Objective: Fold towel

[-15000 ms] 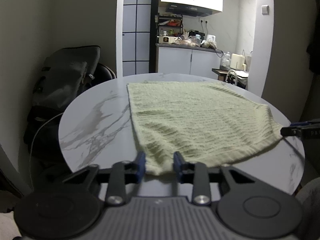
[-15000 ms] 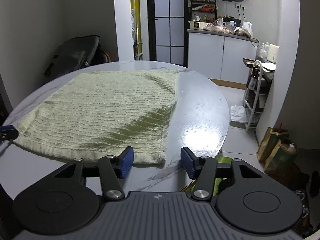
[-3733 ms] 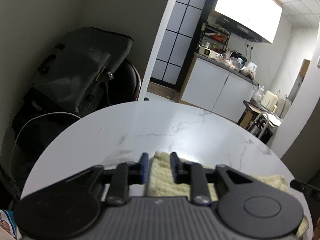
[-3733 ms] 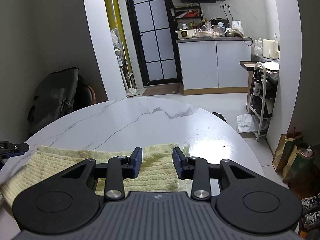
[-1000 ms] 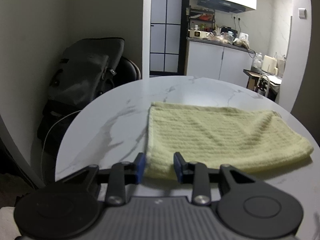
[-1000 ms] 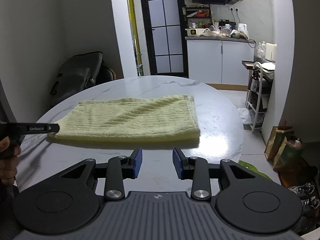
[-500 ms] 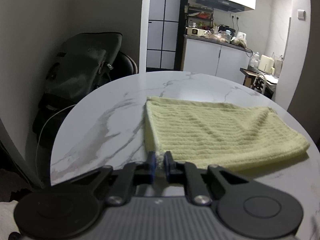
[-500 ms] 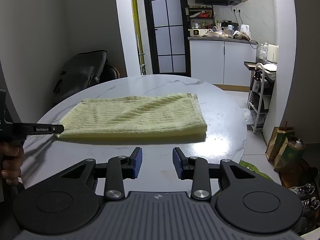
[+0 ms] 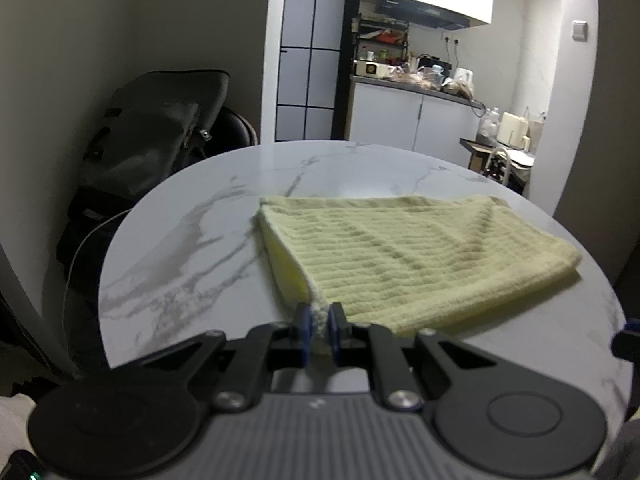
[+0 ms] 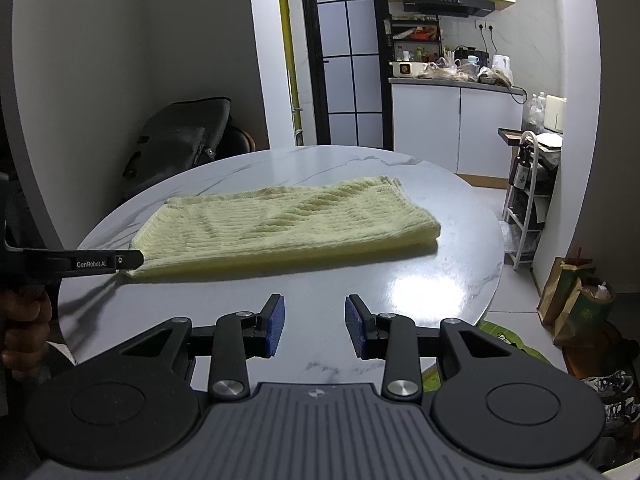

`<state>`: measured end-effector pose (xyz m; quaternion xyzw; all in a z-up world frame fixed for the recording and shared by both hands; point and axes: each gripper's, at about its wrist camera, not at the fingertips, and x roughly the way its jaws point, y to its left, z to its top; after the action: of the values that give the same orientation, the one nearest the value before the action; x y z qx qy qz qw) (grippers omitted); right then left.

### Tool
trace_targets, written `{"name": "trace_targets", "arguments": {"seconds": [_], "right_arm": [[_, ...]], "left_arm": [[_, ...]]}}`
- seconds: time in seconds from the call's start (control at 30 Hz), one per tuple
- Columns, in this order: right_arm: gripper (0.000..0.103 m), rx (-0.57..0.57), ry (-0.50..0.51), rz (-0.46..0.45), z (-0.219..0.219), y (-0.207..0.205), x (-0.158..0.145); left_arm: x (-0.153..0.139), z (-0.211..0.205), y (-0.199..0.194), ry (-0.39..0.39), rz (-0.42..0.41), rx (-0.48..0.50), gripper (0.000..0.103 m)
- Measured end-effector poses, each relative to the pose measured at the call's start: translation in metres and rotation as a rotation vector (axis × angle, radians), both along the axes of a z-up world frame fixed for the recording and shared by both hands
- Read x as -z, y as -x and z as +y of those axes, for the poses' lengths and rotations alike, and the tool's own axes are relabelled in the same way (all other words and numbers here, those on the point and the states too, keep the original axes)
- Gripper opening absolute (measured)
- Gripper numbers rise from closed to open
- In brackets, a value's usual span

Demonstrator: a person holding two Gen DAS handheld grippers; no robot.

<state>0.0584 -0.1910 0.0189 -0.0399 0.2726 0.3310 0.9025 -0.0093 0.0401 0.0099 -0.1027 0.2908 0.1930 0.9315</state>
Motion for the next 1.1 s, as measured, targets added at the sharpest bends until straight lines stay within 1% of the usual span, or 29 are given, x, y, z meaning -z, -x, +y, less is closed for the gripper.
{"name": "trace_targets", "arguments": {"seconds": [0.3,0.47,0.67,0.8,0.93,1.1], "right_arm": [[0.038,-0.018,0.001,-0.006,-0.007,0.019,0.012],[0.038,-0.036,0.001,-0.022,-0.010,0.030,0.012],[0.038,-0.069,-0.025,-0.030,-0.007,0.044,0.012],[0.038,-0.104,-0.025,-0.035,0.000,0.054,0.014],[0.038,-0.132,-0.014,-0.042,0.006,0.062,0.015],[0.038,-0.154,-0.012,-0.055,0.013,0.072,0.013]], "left_arm": [[0.002,-0.027,0.020,0.026,-0.033,0.053,0.011],[0.005,-0.034,0.025,0.044,-0.054,0.078,0.011],[0.008,-0.044,0.029,0.059,-0.080,0.117,0.011],[0.012,-0.049,0.033,0.103,-0.106,0.128,0.012],[0.015,-0.050,0.040,0.202,-0.144,0.155,0.013],[0.018,-0.039,0.054,0.258,-0.160,0.170,0.013]]}}
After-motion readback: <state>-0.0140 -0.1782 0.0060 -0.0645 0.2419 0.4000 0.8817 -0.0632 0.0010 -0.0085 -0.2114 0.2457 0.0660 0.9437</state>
